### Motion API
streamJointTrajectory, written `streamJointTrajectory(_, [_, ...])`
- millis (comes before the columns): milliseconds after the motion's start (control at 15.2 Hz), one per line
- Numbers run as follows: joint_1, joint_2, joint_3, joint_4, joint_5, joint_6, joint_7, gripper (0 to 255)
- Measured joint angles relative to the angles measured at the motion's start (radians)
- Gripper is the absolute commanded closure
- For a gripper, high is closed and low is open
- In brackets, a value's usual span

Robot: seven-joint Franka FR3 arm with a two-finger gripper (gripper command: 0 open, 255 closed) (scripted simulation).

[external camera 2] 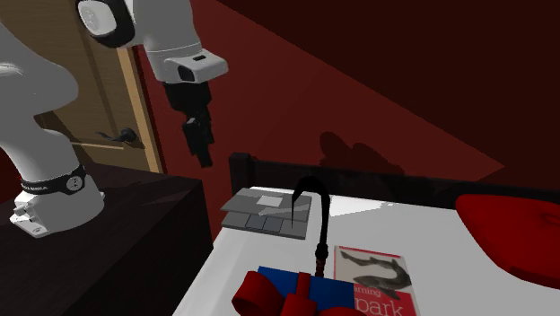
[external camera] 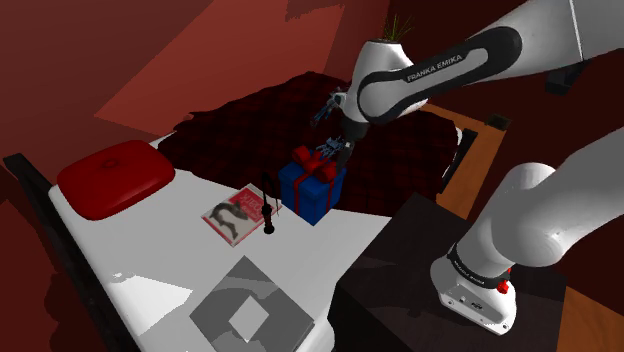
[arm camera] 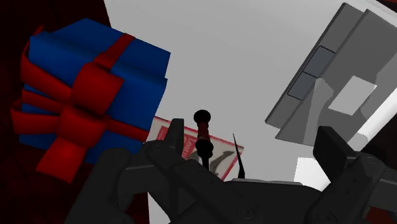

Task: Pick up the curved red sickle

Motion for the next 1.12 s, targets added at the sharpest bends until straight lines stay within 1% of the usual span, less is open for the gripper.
streamJointTrajectory(66, [0.008,0.032,-0.006,-0.007,0.013,0.042,-0.028,0])
streamJointTrajectory(198, [0.027,0.113,-0.016,0.013,0.044,0.110,-0.081,0])
streamJointTrajectory(330, [0.043,0.214,-0.030,0.046,0.087,0.182,-0.154,0])
streamJointTrajectory(528, [0.067,0.346,-0.026,0.100,0.167,0.267,-0.251,0])
streamJointTrajectory(660, [0.069,0.429,-0.019,0.144,0.223,0.309,-0.327,0])
streamJointTrajectory(792, [0.059,0.517,-0.004,0.192,0.284,0.350,-0.412,0])
streamJointTrajectory(924, [0.048,0.599,0.022,0.246,0.333,0.382,-0.479,0])
streamJointTrajectory(1122, [0.023,0.725,0.065,0.338,0.386,0.424,-0.566,0])
